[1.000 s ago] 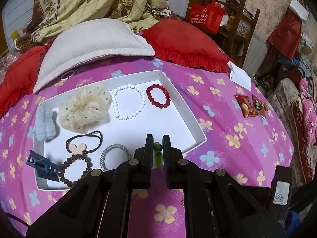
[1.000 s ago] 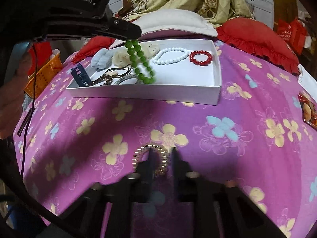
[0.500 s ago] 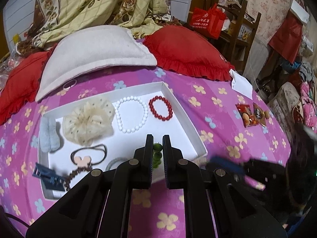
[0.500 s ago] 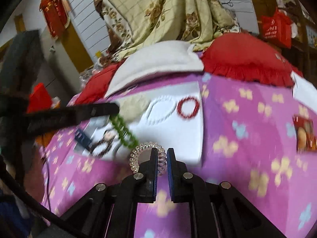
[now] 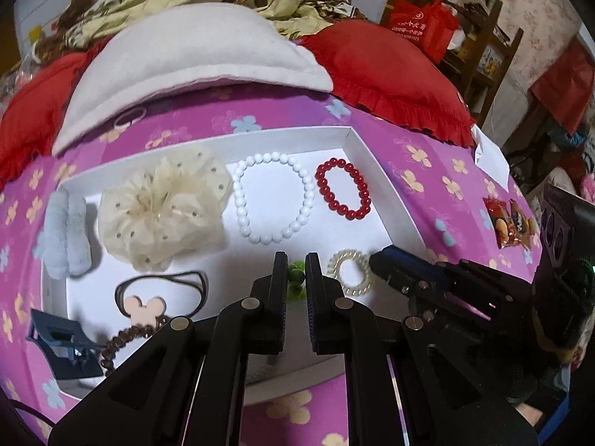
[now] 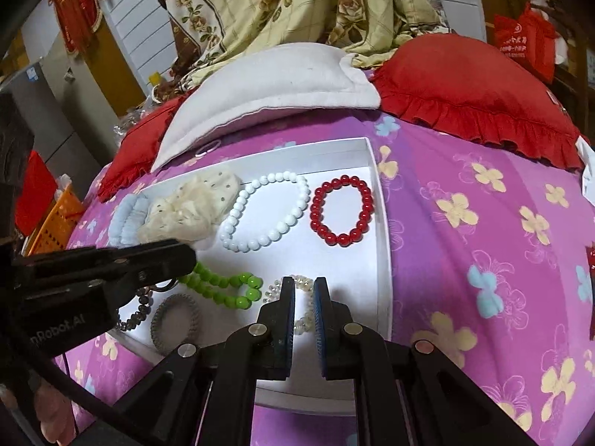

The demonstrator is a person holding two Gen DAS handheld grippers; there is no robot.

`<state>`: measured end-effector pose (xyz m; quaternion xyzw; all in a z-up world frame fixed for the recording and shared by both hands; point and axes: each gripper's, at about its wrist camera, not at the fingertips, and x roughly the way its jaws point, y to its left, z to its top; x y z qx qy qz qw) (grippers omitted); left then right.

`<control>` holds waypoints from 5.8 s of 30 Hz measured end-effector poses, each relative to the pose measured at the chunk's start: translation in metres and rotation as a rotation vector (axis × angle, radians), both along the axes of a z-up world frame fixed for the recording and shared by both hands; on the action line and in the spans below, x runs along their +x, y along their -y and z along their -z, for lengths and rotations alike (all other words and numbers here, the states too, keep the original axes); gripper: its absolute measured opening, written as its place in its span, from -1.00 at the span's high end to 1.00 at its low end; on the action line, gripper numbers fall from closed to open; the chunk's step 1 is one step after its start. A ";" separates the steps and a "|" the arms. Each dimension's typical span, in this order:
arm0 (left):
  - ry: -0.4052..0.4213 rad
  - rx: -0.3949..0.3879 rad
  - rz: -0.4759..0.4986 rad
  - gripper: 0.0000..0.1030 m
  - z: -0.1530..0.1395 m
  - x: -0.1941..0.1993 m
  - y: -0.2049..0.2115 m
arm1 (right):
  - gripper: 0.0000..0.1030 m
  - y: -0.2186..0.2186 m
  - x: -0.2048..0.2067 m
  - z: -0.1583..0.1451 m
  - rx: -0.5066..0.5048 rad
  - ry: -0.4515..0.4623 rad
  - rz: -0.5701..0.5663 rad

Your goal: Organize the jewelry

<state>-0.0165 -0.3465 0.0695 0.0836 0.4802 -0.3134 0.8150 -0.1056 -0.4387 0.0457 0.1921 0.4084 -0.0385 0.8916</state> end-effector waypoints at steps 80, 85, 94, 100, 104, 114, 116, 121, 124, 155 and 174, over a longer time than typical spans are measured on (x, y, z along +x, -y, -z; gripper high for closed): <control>0.223 -0.002 -0.429 -0.12 -0.037 -0.141 -0.241 | -0.20 -0.089 -0.184 -0.040 -0.093 -0.007 0.082; 0.267 0.007 -0.444 -0.13 -0.042 -0.156 -0.237 | -0.20 -0.110 -0.174 -0.043 -0.124 -0.013 0.029; 0.438 0.039 -0.539 -0.39 -0.080 -0.200 -0.243 | -0.28 -0.142 -0.178 -0.088 -0.194 0.089 -0.042; 0.548 0.059 -0.554 -0.52 -0.101 -0.231 -0.240 | -0.48 -0.158 -0.200 -0.113 -0.224 0.180 -0.045; 0.576 0.080 -0.543 -0.52 -0.106 -0.246 -0.235 | -0.48 -0.164 -0.211 -0.115 -0.236 0.192 -0.040; 0.784 0.029 -0.619 -0.99 -0.126 -0.305 -0.240 | -0.49 -0.165 -0.241 -0.111 -0.193 0.228 0.008; 0.807 -0.007 -0.614 -0.99 -0.128 -0.315 -0.240 | -0.49 -0.168 -0.247 -0.111 -0.197 0.237 0.010; 0.805 -0.011 -0.585 -0.99 -0.125 -0.334 -0.232 | -0.49 -0.173 -0.258 -0.109 -0.201 0.242 0.007; 0.806 0.004 -0.576 -0.99 -0.123 -0.340 -0.228 | -0.49 -0.177 -0.263 -0.111 -0.214 0.252 0.005; 0.493 0.035 -0.536 -0.99 -0.070 -0.328 -0.223 | -0.58 -0.183 -0.268 -0.105 -0.266 0.235 0.039; 0.422 0.047 -0.526 -0.99 -0.057 -0.319 -0.223 | -0.59 -0.179 -0.266 -0.097 -0.256 0.207 0.053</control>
